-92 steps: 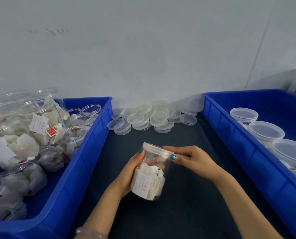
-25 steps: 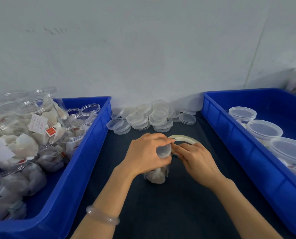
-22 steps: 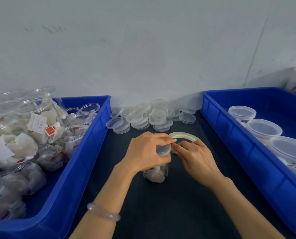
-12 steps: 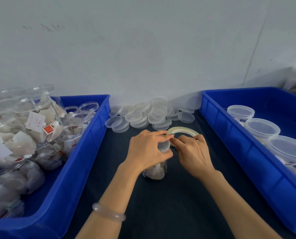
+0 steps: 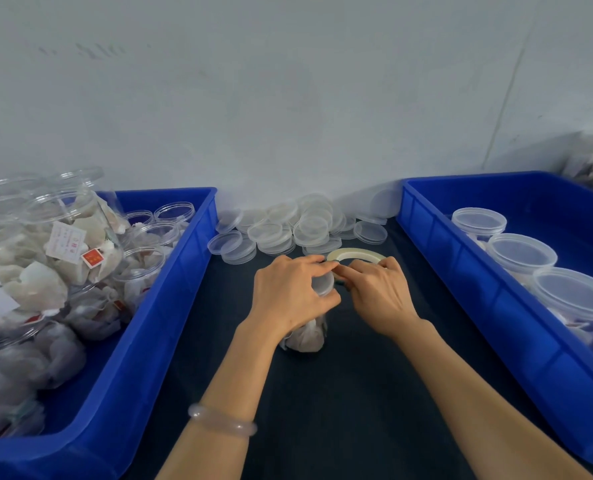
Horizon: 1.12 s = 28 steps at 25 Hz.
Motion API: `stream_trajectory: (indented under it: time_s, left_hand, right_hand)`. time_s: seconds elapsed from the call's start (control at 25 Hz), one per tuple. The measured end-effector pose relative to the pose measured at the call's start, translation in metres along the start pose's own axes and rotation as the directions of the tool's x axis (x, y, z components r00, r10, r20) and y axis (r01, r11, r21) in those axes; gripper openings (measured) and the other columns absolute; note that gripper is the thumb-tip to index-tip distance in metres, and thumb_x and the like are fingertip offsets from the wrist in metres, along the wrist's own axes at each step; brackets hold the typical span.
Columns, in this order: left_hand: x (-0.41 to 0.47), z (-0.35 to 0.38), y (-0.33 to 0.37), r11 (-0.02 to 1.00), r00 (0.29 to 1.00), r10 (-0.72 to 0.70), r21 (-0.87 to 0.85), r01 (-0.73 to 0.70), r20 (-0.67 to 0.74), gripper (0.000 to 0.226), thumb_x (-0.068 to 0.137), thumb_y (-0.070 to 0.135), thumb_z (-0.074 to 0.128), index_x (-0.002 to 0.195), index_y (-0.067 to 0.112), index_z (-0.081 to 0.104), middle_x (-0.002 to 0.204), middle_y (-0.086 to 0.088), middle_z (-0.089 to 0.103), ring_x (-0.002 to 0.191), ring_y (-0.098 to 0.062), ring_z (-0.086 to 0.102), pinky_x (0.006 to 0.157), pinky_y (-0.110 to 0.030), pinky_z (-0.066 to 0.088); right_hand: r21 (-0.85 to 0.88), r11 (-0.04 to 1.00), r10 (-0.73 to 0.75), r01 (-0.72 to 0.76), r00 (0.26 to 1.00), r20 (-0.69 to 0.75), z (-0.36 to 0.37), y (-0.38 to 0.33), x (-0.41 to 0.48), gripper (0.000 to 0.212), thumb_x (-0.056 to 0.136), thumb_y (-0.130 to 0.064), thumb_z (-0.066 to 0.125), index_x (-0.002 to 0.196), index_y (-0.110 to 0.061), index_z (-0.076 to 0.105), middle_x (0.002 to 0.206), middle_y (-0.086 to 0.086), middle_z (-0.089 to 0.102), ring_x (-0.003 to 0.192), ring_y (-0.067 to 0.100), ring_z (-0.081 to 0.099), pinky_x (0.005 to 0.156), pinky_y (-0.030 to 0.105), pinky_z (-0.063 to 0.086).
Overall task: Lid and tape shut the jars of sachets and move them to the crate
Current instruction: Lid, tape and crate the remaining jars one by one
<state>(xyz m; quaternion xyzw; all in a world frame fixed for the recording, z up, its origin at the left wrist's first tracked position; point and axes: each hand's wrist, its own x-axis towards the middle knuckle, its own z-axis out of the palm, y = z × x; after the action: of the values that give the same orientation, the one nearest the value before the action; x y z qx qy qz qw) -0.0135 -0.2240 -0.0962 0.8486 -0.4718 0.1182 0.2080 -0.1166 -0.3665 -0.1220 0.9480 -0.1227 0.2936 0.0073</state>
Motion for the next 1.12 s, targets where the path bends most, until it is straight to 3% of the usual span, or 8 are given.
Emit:
stream_trajectory:
  time_s: [0.16,0.56,0.72,0.8,0.88,0.96,1.12]
  left_hand:
    - [-0.001,0.0,-0.001,1.0,1.0,-0.024,-0.002,0.024,-0.005,0.053,0.079,0.059,0.057,0.133,0.056,0.053,0.14,0.034,0.049,0.121,-0.011,0.053,0.086,-0.032,0.046]
    - [-0.004,-0.011,0.003,0.998,0.998,-0.057,-0.011,0.057,0.013,0.051,0.079,0.058,0.058,0.131,0.053,0.056,0.133,0.034,0.054,0.117,-0.01,0.054,0.081,-0.03,0.044]
    - [-0.029,-0.017,0.001,0.998,0.998,-0.026,-0.048,0.029,0.058,0.058,0.068,0.068,0.047,0.126,0.062,0.052,0.131,0.043,0.049,0.114,0.003,0.049,0.075,-0.023,0.035]
    - [-0.031,-0.018,-0.004,0.998,0.998,-0.027,-0.057,0.03,0.049,0.057,0.07,0.067,0.047,0.127,0.062,0.05,0.132,0.043,0.047,0.115,0.007,0.045,0.074,-0.023,0.038]
    - [-0.023,-0.018,0.001,0.999,0.997,-0.004,-0.036,0.007,0.08,0.046,0.074,0.061,0.056,0.12,0.056,0.053,0.127,0.037,0.05,0.113,0.004,0.045,0.073,-0.027,0.039]
    - [-0.019,-0.019,0.007,0.999,0.995,-0.022,-0.039,0.026,0.102,0.035,0.076,0.057,0.06,0.109,0.049,0.052,0.118,0.03,0.051,0.108,-0.001,0.047,0.069,-0.027,0.036]
    - [-0.015,-0.012,0.008,0.996,0.993,-0.065,-0.055,0.071,0.097,0.026,0.075,0.055,0.06,0.096,0.044,0.049,0.105,0.023,0.052,0.099,-0.005,0.048,0.062,-0.025,0.032]
  right_hand:
    - [0.005,1.0,-0.022,0.022,1.0,0.019,0.004,0.006,0.005,0.029,0.099,-0.019,0.052,0.122,-0.024,0.068,0.074,-0.002,0.062,0.062,0.023,0.052,0.071,0.035,0.028]
    - [0.011,1.0,-0.025,0.024,0.992,0.124,0.015,0.01,0.016,0.034,0.104,-0.026,0.042,0.13,-0.031,0.062,0.095,-0.005,0.068,0.078,0.024,0.059,0.076,0.034,0.025]
    - [-0.026,0.976,0.217,-0.215,0.961,0.173,0.005,0.051,0.016,0.045,0.104,-0.021,0.038,0.143,-0.043,0.046,0.131,-0.011,0.064,0.114,0.016,0.061,0.089,0.036,0.032]
    - [0.079,0.988,0.124,-0.131,0.989,0.086,0.004,0.056,0.017,0.043,0.104,-0.022,0.038,0.142,-0.039,0.049,0.125,-0.005,0.068,0.104,0.02,0.063,0.083,0.036,0.033]
    - [0.103,0.995,-0.008,-0.007,0.989,0.147,0.008,0.045,0.017,0.042,0.105,-0.027,0.036,0.145,-0.038,0.046,0.122,-0.007,0.067,0.106,0.019,0.062,0.081,0.033,0.029]
    - [0.083,0.996,-0.053,0.034,0.97,0.237,0.015,0.035,0.0,0.043,0.105,-0.031,0.036,0.148,-0.038,0.041,0.125,-0.012,0.064,0.11,0.012,0.059,0.081,0.031,0.026]
    - [-0.007,0.997,-0.071,0.074,0.975,0.211,0.028,0.018,-0.036,0.042,0.103,-0.034,0.036,0.144,-0.029,0.046,0.109,-0.012,0.067,0.099,0.011,0.062,0.085,0.032,0.029]
